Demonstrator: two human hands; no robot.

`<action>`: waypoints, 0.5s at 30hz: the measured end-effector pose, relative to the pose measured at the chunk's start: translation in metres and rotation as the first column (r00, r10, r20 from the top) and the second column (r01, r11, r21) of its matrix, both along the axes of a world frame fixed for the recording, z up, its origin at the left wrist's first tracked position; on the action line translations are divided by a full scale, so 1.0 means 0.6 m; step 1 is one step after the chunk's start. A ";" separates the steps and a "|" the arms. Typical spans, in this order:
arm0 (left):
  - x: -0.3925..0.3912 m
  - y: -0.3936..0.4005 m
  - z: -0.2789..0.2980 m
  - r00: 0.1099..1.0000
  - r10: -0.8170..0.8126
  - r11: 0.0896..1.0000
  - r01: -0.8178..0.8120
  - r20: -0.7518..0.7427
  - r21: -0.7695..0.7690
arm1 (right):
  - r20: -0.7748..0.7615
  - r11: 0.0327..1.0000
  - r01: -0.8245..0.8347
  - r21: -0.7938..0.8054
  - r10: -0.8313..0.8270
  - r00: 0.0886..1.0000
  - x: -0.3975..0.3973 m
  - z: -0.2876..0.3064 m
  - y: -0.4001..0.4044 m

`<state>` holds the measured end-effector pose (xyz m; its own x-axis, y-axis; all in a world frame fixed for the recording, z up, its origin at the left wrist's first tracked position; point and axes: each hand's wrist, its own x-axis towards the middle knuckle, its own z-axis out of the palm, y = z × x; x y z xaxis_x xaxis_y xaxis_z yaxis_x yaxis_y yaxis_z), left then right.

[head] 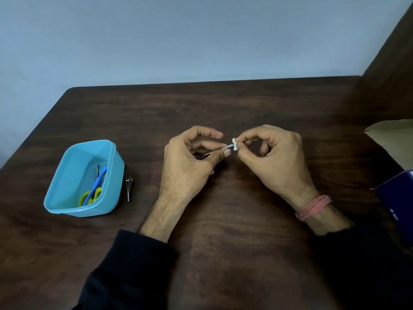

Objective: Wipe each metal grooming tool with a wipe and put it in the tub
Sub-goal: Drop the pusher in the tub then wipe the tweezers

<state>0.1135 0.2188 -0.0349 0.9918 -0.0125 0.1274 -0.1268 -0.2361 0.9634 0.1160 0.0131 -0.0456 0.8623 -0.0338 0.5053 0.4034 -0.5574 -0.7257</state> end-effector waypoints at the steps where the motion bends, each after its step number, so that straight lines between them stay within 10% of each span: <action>1: 0.000 0.000 0.001 1.000 0.004 1.000 -0.004 0.001 -0.012 | -0.002 1.000 -0.003 -0.001 0.003 1.000 -0.001 0.001 0.001; 15: 0.006 0.001 0.011 0.993 0.116 0.958 -0.102 0.035 -0.268 | -0.050 0.999 0.028 -0.020 -0.029 0.998 -0.001 0.006 -0.002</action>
